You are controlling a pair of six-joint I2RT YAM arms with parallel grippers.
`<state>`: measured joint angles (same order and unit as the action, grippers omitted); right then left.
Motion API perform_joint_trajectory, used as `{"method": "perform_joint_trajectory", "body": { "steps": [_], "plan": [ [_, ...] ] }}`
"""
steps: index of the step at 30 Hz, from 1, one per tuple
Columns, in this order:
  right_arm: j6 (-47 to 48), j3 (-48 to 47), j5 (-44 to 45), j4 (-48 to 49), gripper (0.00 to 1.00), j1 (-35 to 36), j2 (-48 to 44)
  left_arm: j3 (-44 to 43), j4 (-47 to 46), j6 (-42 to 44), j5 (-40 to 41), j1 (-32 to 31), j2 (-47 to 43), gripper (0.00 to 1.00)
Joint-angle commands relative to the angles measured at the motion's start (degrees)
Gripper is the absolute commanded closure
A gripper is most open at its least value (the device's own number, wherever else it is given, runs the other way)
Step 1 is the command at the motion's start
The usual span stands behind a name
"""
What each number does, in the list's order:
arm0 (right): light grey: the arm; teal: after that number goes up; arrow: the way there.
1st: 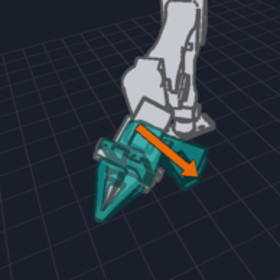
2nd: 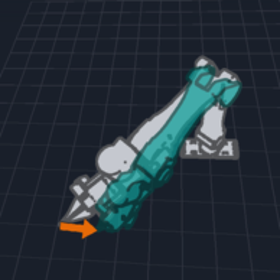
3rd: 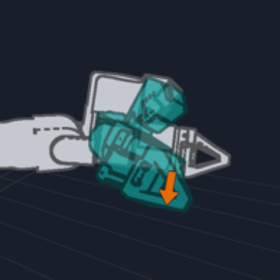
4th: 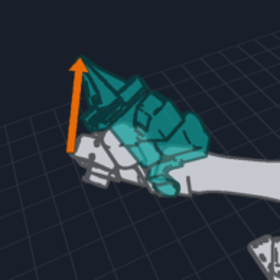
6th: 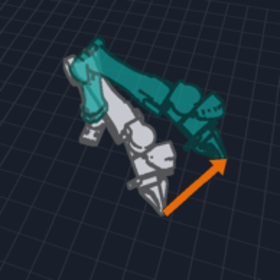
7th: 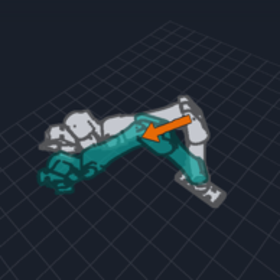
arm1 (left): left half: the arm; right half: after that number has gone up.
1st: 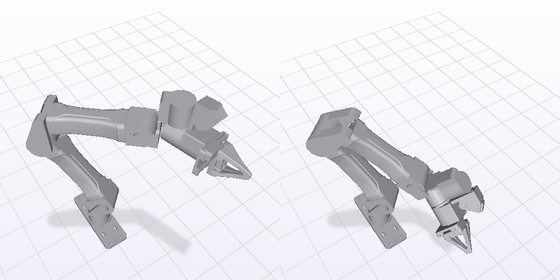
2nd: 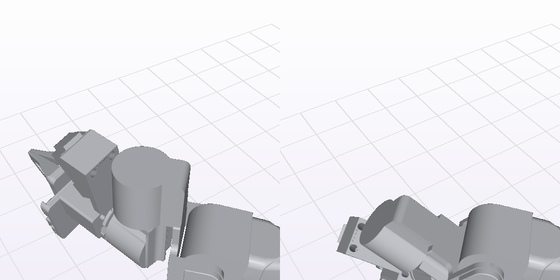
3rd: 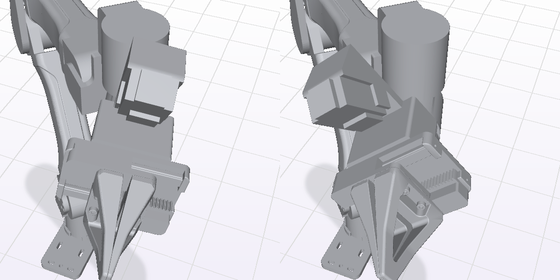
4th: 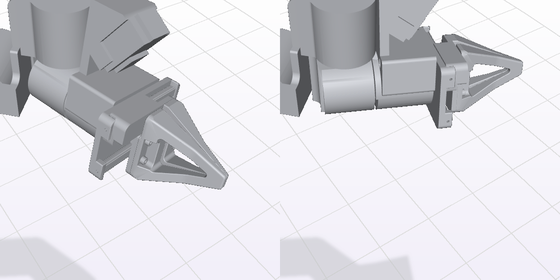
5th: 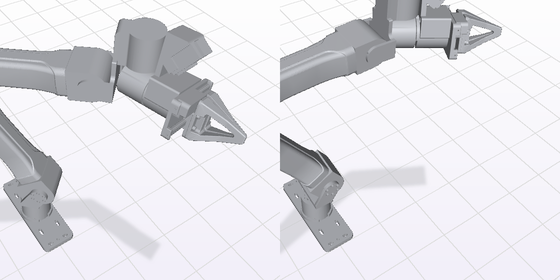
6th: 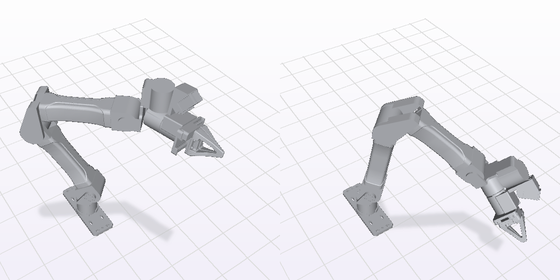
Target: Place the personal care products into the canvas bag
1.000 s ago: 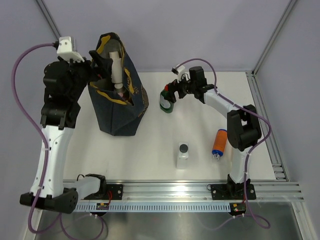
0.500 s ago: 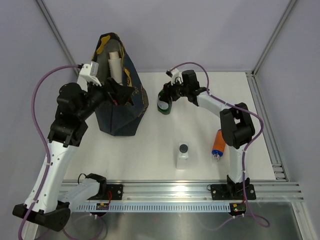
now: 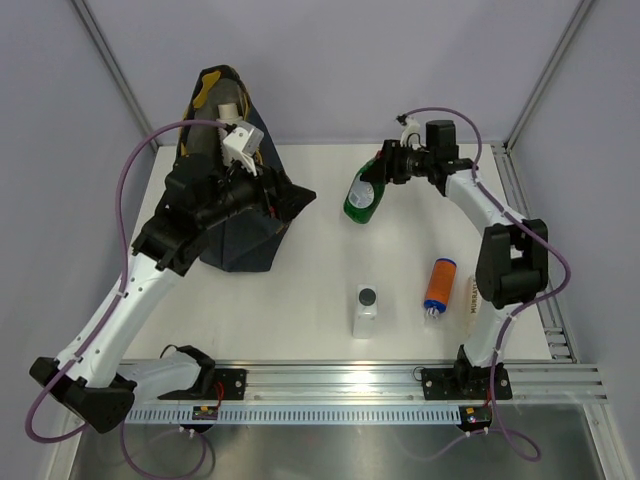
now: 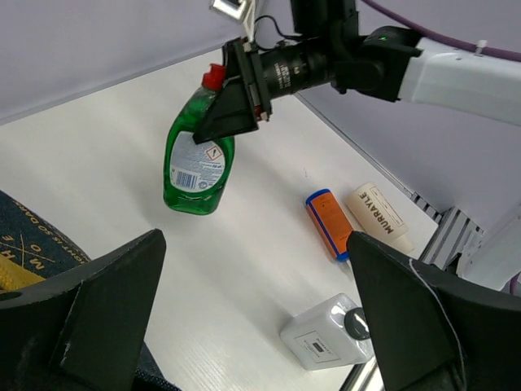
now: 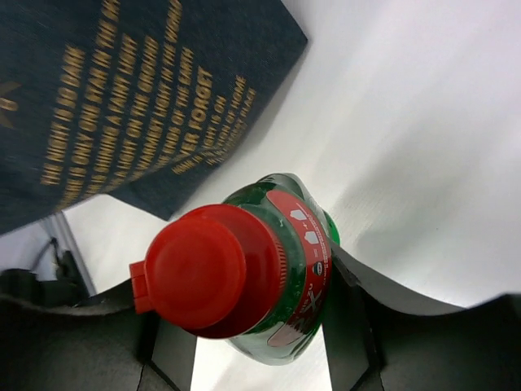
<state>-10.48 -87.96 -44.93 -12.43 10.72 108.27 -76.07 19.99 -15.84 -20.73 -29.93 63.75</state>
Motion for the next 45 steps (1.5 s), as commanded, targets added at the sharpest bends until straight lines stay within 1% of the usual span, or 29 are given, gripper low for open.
{"method": "perform_joint_trajectory", "body": {
  "steps": [1,2,3,6,7,9,10,12,13,15,16,18,19,22,24,25,27,28,29,32,35,37,38,39,41,42,44,45],
  "plan": [
    [-12.3,-0.3,-10.3,5.6,1.0,1.0,-9.7,-2.1,-3.9,1.3,-1.6,-0.5,-0.4,0.01],
    [-14.0,-0.4,-10.5,6.2,1.0,0.9,-10.3,-2.0,-3.6,1.5,-1.2,-0.5,-0.7,0.01],
    [-18.0,-0.7,-10.9,7.1,1.0,0.9,-10.6,-1.9,-3.3,2.0,-0.5,-0.5,-1.0,0.01],
    [-25.3,-5.6,-12.5,8.8,1.0,1.1,-10.3,-2.4,-2.2,2.7,3.7,-0.5,-3.7,0.01],
    [-26.8,-10.3,-13.0,8.1,1.0,1.9,-9.7,-3.6,-0.8,2.7,6.6,-0.5,-4.3,0.01],
    [-29.3,-16.1,-12.6,6.5,1.0,3.2,-7.5,-5.7,1.0,2.8,9.4,-0.5,-5.5,0.01],
    [-30.4,-22.0,-12.1,5.5,1.0,4.0,-5.6,-7.6,2.2,2.7,10.9,-0.5,-5.7,0.01],
    [-33.3,-28.0,-11.2,5.0,1.0,7.5,-3.3,-9.1,2.8,1.4,12.0,-0.5,-6.4,0.01],
    [-34.3,-34.0,-10.1,4.8,1.0,8.7,-0.7,-10.0,2.9,1.0,12.6,-0.5,-6.6,0.01],
    [-37.2,-40.3,-8.7,4.7,1.0,12.3,2.2,-11.0,2.8,0.3,12.7,-0.5,-7.3,0.01],
    [-38.4,-47.1,-7.0,4.6,1.0,13.4,5.7,-11.5,2.8,0.2,13.0,-0.5,-7.7,0.01],
    [-41.5,-53.4,-4.9,5.1,1.0,15.9,9.0,-12.5,2.8,0.4,13.3,-0.5,-8.6,0.01],
    [-42.5,-58.2,-3.9,6.4,1.0,16.5,10.5,-12.8,2.9,0.5,13.8,-0.5,-8.9,0.01],
    [-43.1,-64.2,3.8,8.3,1.0,19.5,15.2,-13.9,4.6,1.8,14.4,-0.5,-9.9,0.01],
    [-43.1,-65.7,7.4,9.8,1.0,21.0,16.4,-14.2,5.7,2.8,14.7,-0.6,-10.4,0.01],
    [-43.1,-66.5,11.1,11.6,1.0,22.5,17.7,-14.3,6.5,3.1,15.1,-0.5,-10.8,0.01],
    [-42.1,-68.2,15.5,12.4,1.0,24.2,19.4,-13.6,7.1,3.7,15.5,-0.5,-11.4,0.01],
    [-40.8,-70.4,19.3,14.4,1.0,25.9,21.4,-13.2,7.3,3.7,16.1,-0.5,-11.9,0.01],
    [-38.0,-71.1,21.1,14.9,1.0,26.8,22.3,-12.9,7.3,3.8,16.3,-0.5,-12.7,0.01],
    [-33.6,-71.4,25.3,16.2,1.0,29.6,24.5,-11.8,8.0,3.8,17.6,-0.5,-13.8,0.01],
    [-23.9,-68.5,26.2,16.5,1.0,31.5,24.6,-10.3,8.6,3.5,18.4,-0.4,-15.3,0.01],
    [-19.7,-65.3,25.5,16.6,1.0,32.1,23.7,-9.4,8.5,3.3,19.1,-0.4,-16.7,0.01],
    [-15.5,-64.4,25.2,16.1,1.0,32.5,23.6,-8.3,8.4,3.3,19.3,-0.4,-17.1,0.01],
    [-13.2,-63.7,24.6,15.8,1.0,32.8,23.2,-7.9,8.4,3.2,19.6,-0.4,-17.8,0.01],
    [-6.1,-60.2,23.3,15.1,1.0,33.5,22.0,-6.6,8.1,3.3,20.2,-0.4,-18.2,0.01],
    [-4.0,-58.9,22.8,15.2,0.93,34.0,21.5,-6.4,8.3,3.4,20.3,-0.4,-18.4,0.01],
    [1.1,-56.7,21.7,13.9,0.84,34.8,20.8,-6.2,8.8,3.7,20.4,-0.4,-18.2,0.01],
    [1.9,-56.4,21.9,13.4,0.75,35.2,20.8,-6.1,9.0,4.0,20.5,-0.4,-18.1,0.01]
  ]
}}
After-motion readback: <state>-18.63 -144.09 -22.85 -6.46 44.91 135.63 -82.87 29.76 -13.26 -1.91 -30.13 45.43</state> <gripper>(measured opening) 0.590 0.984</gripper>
